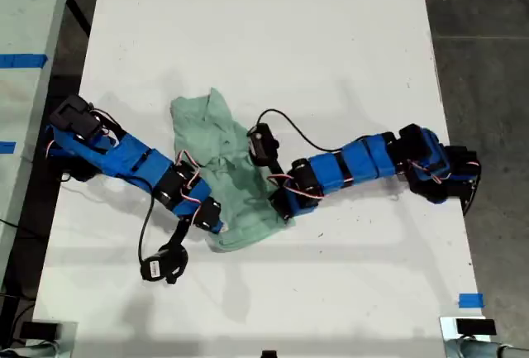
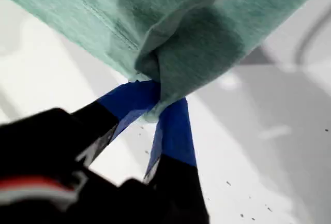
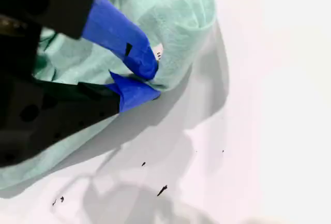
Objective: Fold tshirt
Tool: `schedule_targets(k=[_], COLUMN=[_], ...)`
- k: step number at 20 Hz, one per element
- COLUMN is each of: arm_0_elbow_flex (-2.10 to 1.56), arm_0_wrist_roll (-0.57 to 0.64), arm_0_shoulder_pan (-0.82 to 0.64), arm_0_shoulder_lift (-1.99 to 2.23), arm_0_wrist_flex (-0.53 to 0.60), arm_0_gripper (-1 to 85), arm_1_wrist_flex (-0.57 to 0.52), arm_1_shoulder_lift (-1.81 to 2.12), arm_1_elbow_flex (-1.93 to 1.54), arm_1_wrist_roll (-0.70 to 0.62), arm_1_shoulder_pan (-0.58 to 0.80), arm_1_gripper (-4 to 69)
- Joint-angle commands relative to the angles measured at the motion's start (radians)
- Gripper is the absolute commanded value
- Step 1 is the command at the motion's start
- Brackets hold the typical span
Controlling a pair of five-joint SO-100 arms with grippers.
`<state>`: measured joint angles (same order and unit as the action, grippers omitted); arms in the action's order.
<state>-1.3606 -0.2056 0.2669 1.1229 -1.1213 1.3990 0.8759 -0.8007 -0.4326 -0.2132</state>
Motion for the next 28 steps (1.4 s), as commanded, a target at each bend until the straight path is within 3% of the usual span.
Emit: schedule_targets(k=[1,9,14,17,23,28], arm_0_elbow_flex=[0.084,-0.025,-0.541,-0.762,-0.887,-0.897], arm_0_wrist_roll=[-0.005,0.015,0.064,0.114,0.319,0.38], arm_0_shoulder_pan=[0.014,-0.117,-0.304,-0.439,-0.718,-0.808], arm_0_shoulder_lift=[0.038,0.388,0.867,1.075,1.247,1.235], arm_0_wrist_flex=[0.018,-0.103,0.021,0.021,-0.028,-0.008], arm_0_gripper=[0.1,0.1,0.1,0.1,0.1,0.1], arm_1_wrist_flex=[0.002,-0.183,-0.305,-0.373,-0.434,-0.528], arm_1_shoulder_lift=[0.183,0.236,0.238,0.242,0.27,0.238], arm_1_elbow_flex=[0.046,0.046,0.048,0.048,0.046,0.038], arm_1_wrist_roll=[-0.061,-0.272,-0.348,-0.393,-0.465,-0.495], arm_1_shoulder_pan=[0.009,0.229,0.344,0.414,0.548,0.577], arm_1_gripper=[-1.0,-1.0,-1.0,-1.0,-1.0,-0.9])
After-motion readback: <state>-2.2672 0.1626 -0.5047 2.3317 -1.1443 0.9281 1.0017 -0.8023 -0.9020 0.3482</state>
